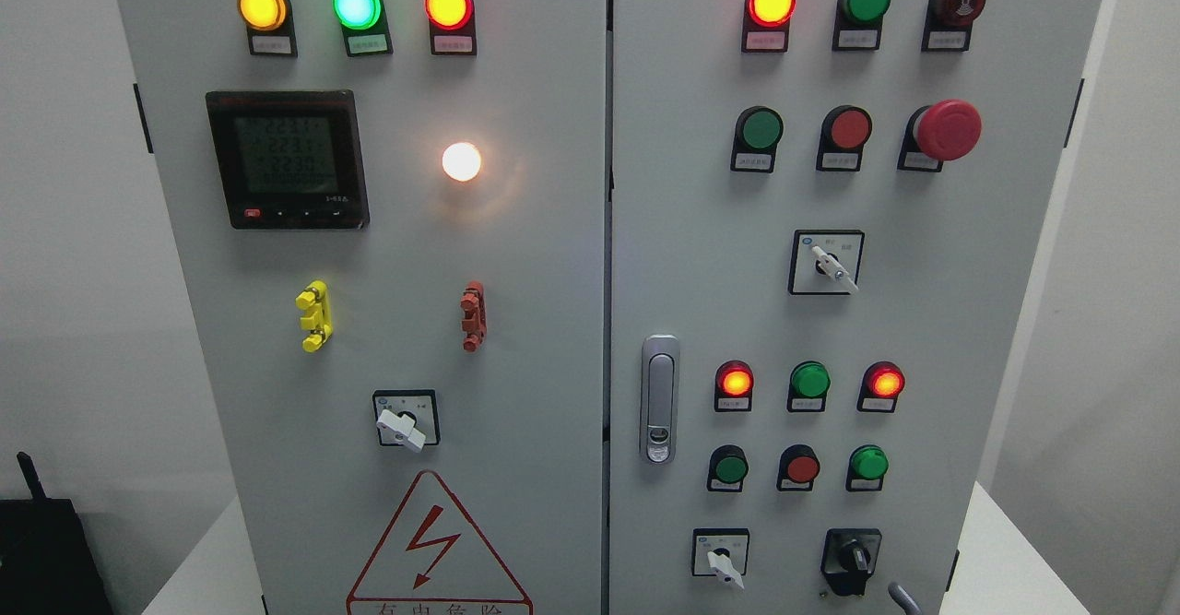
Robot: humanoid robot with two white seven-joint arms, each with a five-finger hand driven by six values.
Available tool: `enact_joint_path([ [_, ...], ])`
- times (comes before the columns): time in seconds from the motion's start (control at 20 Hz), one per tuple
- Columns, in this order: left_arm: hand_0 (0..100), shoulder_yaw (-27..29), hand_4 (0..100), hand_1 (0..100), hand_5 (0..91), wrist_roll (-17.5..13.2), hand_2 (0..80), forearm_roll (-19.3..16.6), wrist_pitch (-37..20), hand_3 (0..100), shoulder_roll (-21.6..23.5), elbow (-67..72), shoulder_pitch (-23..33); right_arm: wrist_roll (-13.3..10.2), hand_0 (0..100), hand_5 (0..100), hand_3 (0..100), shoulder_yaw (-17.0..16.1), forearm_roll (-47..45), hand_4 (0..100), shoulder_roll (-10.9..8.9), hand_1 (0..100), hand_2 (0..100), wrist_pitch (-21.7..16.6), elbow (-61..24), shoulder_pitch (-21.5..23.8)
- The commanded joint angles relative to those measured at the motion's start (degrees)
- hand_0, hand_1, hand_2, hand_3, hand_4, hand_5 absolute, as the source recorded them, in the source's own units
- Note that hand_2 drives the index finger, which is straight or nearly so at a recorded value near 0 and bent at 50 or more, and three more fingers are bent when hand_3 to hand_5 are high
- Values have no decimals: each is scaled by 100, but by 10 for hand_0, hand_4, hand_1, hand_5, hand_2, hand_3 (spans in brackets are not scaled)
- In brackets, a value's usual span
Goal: Trip black knob to open circuit
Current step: 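Reach the right hand up to the black rotary knob at the bottom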
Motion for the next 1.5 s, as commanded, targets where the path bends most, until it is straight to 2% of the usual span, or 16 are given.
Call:
enact_joint_path([
  [0.0,120,0,0,389,0,2,0,-132,-2,0,0,0,0,-31,0,924,975,18,-13,915,-158,0,0,4,184,-84],
  [0.45,120,0,0,389,0,2,0,-132,7,0,0,0,0,-31,0,920,975,79,-13,910,-158,0,0,4,281,-128],
  [0.95,120,0,0,389,0,2,0,-132,-2,0,0,0,0,-40,0,918,973,343,5,905,-123,0,0,-5,210,-128],
  [1.45,120,0,0,389,0,2,0,-132,7,0,0,0,0,-49,0,916,972,360,31,901,-97,0,0,-5,158,-102],
])
